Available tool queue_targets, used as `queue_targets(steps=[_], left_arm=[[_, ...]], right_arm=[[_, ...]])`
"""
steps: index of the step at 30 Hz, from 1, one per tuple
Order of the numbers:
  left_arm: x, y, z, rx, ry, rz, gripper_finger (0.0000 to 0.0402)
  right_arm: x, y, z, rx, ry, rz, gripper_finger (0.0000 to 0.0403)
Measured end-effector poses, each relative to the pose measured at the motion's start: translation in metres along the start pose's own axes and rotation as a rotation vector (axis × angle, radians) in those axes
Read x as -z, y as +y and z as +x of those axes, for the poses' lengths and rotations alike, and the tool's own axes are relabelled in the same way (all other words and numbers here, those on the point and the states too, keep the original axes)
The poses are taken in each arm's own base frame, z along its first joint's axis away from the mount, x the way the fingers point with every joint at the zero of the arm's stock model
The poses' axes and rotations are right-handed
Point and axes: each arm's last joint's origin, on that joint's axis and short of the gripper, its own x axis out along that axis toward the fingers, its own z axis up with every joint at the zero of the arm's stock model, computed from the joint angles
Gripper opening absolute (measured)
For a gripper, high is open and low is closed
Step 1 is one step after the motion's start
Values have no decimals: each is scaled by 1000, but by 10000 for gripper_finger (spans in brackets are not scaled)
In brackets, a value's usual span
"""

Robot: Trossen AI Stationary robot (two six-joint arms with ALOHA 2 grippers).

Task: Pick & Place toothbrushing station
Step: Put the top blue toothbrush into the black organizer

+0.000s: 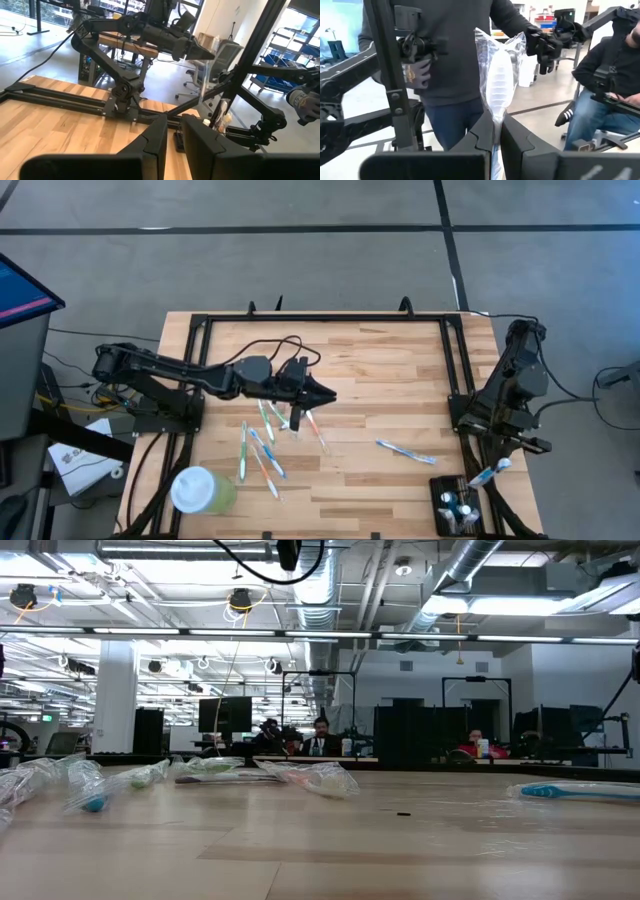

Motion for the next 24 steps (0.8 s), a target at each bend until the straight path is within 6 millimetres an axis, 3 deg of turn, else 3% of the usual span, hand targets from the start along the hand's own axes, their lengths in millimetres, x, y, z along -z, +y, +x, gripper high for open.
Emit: queue_targets(steps=[8, 15, 24], left_arm=[[0, 0, 0, -1, 0, 0, 53], [0, 1, 0, -9, -3, 0, 53], [0, 1, 0, -10, -3, -3, 53]], right_arm=[[3, -2, 5, 24, -11, 13, 8], [45, -5, 25, -3, -83, 125, 7], [46, -4, 14, 0, -96, 146, 5]])
